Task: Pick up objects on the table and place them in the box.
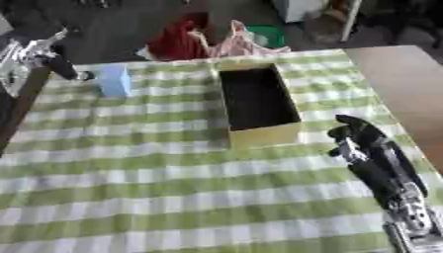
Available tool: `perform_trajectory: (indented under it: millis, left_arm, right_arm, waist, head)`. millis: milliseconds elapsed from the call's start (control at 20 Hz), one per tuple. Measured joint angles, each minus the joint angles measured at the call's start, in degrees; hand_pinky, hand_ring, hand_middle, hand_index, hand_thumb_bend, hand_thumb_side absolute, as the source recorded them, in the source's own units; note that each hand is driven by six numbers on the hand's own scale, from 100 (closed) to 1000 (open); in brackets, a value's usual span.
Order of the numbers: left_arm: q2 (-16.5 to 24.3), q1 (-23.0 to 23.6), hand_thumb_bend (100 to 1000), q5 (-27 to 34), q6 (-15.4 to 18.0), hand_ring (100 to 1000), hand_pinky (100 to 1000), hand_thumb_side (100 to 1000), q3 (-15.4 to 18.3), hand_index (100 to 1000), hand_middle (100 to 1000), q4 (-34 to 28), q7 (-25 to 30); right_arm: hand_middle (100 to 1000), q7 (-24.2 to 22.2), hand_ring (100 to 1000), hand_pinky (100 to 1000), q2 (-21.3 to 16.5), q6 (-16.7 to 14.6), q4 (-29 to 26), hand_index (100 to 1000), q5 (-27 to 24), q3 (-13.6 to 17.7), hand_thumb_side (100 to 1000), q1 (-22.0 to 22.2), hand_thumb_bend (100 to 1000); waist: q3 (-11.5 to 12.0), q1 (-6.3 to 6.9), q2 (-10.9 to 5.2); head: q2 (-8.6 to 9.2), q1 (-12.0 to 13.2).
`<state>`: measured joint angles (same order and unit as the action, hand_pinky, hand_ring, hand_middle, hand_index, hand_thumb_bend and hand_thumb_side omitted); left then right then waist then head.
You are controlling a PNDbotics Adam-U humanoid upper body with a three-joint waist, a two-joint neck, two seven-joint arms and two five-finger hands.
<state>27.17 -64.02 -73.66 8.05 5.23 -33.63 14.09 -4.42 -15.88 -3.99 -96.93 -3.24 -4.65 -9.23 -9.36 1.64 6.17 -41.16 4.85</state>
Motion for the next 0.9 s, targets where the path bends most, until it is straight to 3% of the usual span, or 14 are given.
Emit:
perform_trajectory:
  millis: [400,900]
  left_arm:
    - [0.0,0.0,549,0.8,0.5,813,821,289,0.0,889,835,0.3,-0.1]
    - [0.0,0.4,510,2.0,0.8,821,824,262,0.0,891,849,0.6,-1.6]
  right_arm:
    - [625,-0.1,778,584,0.0,0.0,0.0,847,0.0,0.0,540,0.0,100]
    - [625,-0.1,778,584,0.0,0.0,0.0,847,0.0,0.0,547,-0.4,100]
  waist:
    - [-0.2,0.07,0.33]
    - [-1.3,1.05,2.69]
  head:
    - [0.0,-0.2]
    - [0.47,-0.4]
